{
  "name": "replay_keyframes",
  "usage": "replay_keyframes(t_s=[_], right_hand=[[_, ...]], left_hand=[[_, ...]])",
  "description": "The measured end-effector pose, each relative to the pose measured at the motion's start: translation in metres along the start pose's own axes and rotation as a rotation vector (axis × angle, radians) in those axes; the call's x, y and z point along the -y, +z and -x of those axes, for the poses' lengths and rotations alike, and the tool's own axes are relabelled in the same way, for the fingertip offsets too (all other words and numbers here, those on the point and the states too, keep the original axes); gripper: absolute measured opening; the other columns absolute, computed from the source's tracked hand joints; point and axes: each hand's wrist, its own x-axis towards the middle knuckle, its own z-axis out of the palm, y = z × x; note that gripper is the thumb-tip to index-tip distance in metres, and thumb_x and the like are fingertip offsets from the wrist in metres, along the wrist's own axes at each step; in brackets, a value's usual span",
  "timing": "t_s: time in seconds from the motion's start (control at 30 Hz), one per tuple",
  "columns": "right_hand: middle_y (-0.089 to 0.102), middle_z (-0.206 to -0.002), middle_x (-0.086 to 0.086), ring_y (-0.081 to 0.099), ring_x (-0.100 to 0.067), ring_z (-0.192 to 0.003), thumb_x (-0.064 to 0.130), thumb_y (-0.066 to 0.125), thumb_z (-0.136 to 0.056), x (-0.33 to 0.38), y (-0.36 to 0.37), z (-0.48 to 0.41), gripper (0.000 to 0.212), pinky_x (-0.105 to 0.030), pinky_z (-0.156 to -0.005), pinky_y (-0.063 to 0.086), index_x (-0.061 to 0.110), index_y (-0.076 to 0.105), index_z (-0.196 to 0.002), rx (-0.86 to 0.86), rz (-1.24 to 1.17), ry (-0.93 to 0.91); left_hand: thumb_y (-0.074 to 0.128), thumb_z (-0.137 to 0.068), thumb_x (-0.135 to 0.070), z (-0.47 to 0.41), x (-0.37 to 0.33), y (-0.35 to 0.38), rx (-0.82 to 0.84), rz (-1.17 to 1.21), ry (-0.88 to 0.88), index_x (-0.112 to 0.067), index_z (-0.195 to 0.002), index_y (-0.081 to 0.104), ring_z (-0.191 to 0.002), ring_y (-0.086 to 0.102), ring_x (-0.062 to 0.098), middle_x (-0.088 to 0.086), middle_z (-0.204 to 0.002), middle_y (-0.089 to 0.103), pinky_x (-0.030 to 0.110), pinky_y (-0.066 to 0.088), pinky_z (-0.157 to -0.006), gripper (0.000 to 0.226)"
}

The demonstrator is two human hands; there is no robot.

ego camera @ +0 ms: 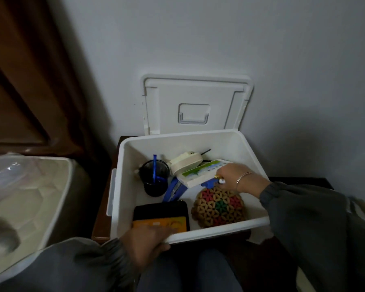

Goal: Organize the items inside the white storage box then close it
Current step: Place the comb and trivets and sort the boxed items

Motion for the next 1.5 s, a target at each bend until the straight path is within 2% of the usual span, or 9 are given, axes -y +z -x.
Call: replay_keyframes(t_s=[0.2, 0.33, 0.53, 0.63, 0.8, 0.9, 1.17, 1.33, 1.5], right_hand=[[0.07, -0.09, -0.009, 0.063, -0.022, -0.078, 0.03, 0.072, -0.075, -0.004, -0.018, 0.049, 0.021, -0.023, -0.064, 0.041, 0.013, 0.068, -0.086, -0.161, -0.407, 0.185], [0.065, -0.064, -0.005, 0.057, -0.015, -0.055, 0.024, 0.076, -0.074, -0.003, -0.017, 0.07, 0.02, -0.025, -0.055, 0.045, 0.006, 0.069, -0.076, -0.305, -0.715, 0.313], [0.065, -0.064, 0.002, 0.058, -0.002, -0.05, 0.016, 0.076, -0.076, 0.012, -0.004, 0.078, 0.01, -0.012, -0.043, 0.043, 0.008, 0.071, -0.081, -0.523, -1.103, 0.388], [0.062, -0.059, 0.005, 0.056, 0.004, -0.046, 0.014, 0.076, -0.076, 0.016, 0.0, 0.075, 0.008, -0.008, -0.042, 0.04, 0.011, 0.068, -0.075, -0.659, -1.167, 0.425], [0.063, -0.061, 0.004, 0.058, -0.007, -0.055, 0.024, 0.075, -0.075, 0.015, 0.006, 0.07, 0.014, -0.021, -0.051, 0.045, 0.02, 0.063, -0.069, -0.77, -1.188, 0.559], [0.062, -0.06, 0.007, 0.057, -0.003, -0.055, 0.025, 0.075, -0.076, 0.017, 0.008, 0.069, 0.015, -0.017, -0.05, 0.042, 0.017, 0.063, -0.07, -0.815, -1.147, 0.554], [0.061, -0.061, 0.008, 0.057, 0.0, -0.058, 0.025, 0.075, -0.076, 0.017, 0.009, 0.071, 0.017, -0.009, -0.051, 0.041, 0.015, 0.063, -0.071, -0.853, -1.125, 0.577], [0.061, -0.056, 0.008, 0.058, -0.003, -0.051, 0.028, 0.075, -0.076, 0.015, 0.012, 0.07, 0.017, -0.012, -0.05, 0.042, 0.018, 0.064, -0.069, -0.863, -1.163, 0.578], [0.062, -0.056, 0.008, 0.06, -0.006, -0.053, 0.033, 0.076, -0.076, 0.015, 0.014, 0.069, 0.02, -0.019, -0.051, 0.049, 0.022, 0.062, -0.066, -0.866, -1.195, 0.583]], left_hand=[[0.044, -0.096, -0.038, 0.004, 0.005, -0.001, -0.022, -0.096, -0.023, -0.037, -0.133, 0.045, -0.119, 0.052, 0.013, -0.005, -0.13, 0.057, 0.023, 0.038, -0.099, 0.038], [0.051, -0.094, -0.035, 0.015, 0.018, -0.008, 0.03, -0.056, -0.002, -0.032, -0.131, 0.051, -0.114, 0.055, 0.01, -0.006, -0.125, 0.061, 0.014, 0.036, -0.092, 0.038], [0.054, -0.093, -0.032, 0.021, 0.03, -0.024, 0.248, -0.032, 0.0, -0.022, -0.125, 0.058, -0.109, 0.057, 0.015, 0.002, -0.121, 0.062, 0.017, 0.039, -0.088, 0.034], [0.059, -0.088, -0.039, 0.004, 0.023, -0.035, 0.14, 0.006, -0.002, -0.026, -0.13, 0.052, -0.12, 0.051, 0.012, -0.005, -0.131, 0.054, 0.015, 0.036, -0.097, 0.044], [0.061, -0.072, -0.062, -0.073, -0.004, -0.03, -0.382, -0.189, -0.079, -0.029, -0.146, 0.014, -0.137, 0.029, 0.022, 0.0, -0.152, 0.025, 0.041, 0.023, -0.113, 0.093], [0.058, -0.068, -0.07, -0.122, -0.006, -0.008, -0.317, -0.318, -0.211, -0.025, -0.148, -0.002, -0.144, 0.013, 0.029, 0.006, -0.158, 0.007, 0.052, 0.01, -0.114, 0.11], [0.066, -0.062, -0.06, -0.179, 0.003, 0.007, -0.293, -0.4, -0.359, -0.022, -0.148, 0.001, -0.142, 0.014, 0.037, 0.015, -0.155, 0.013, 0.059, 0.008, -0.112, 0.115], [0.069, -0.066, -0.04, -0.181, 0.01, -0.008, -0.305, -0.433, -0.32, -0.013, -0.145, 0.018, -0.122, 0.044, 0.03, 0.01, -0.135, 0.042, 0.049, 0.026, -0.108, 0.097], [0.072, -0.067, -0.034, -0.188, 0.009, -0.025, -0.229, -0.388, -0.304, -0.017, -0.135, 0.031, -0.112, 0.049, 0.027, 0.008, -0.129, 0.043, 0.039, 0.042, -0.093, 0.081]])
